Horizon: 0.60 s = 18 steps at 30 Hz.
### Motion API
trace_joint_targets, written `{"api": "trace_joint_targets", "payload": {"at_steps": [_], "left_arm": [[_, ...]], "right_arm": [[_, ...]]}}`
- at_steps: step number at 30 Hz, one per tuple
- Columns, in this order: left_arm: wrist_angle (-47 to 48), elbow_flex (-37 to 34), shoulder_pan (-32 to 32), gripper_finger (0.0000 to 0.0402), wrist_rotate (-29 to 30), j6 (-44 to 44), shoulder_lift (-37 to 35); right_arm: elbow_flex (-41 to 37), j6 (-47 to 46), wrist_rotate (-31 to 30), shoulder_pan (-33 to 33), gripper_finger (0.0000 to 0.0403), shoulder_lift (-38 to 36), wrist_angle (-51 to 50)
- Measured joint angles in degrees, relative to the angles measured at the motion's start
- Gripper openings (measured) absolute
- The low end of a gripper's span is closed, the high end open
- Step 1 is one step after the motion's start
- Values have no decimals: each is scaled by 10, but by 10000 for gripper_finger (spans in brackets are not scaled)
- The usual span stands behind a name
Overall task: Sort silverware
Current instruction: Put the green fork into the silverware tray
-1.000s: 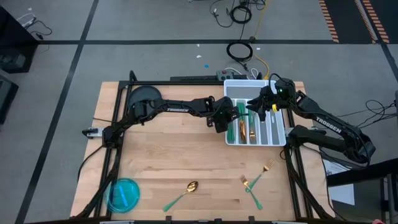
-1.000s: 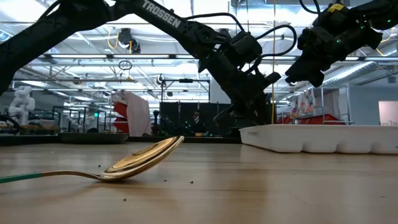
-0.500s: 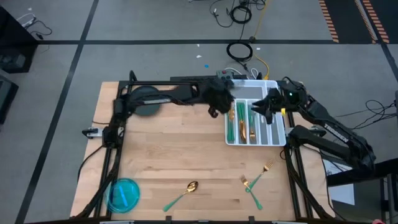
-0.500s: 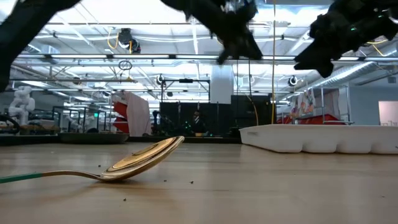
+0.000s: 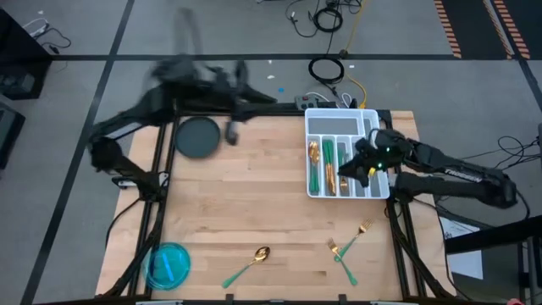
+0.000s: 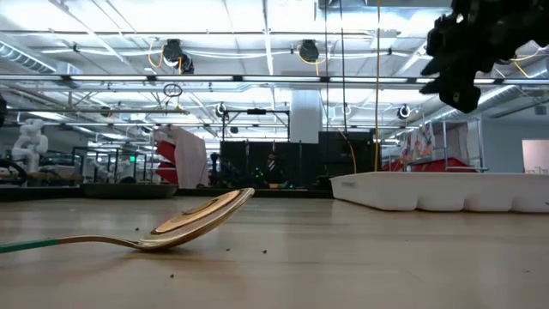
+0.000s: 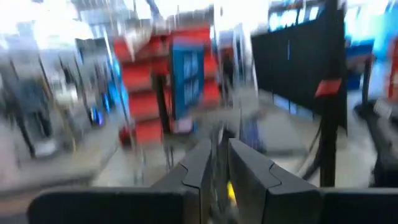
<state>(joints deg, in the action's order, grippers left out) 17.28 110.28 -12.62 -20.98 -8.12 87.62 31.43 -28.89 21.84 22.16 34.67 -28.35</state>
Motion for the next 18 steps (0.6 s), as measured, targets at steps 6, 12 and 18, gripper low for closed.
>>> {"api": "trace_joint_targets", "payload": {"at_steps": [6, 12, 18], "left_arm": [[5, 0, 47, 64, -5, -1, -70], [37, 0, 86, 64, -6, -1, -126], [108, 0, 112, 64, -6, 3, -159]], "right_arm": [[0, -115, -114, -176, 139, 39, -23], [0, -282, -260, -361, 139, 138, 12], [0, -444, -311, -506, 139, 305, 98]]}}
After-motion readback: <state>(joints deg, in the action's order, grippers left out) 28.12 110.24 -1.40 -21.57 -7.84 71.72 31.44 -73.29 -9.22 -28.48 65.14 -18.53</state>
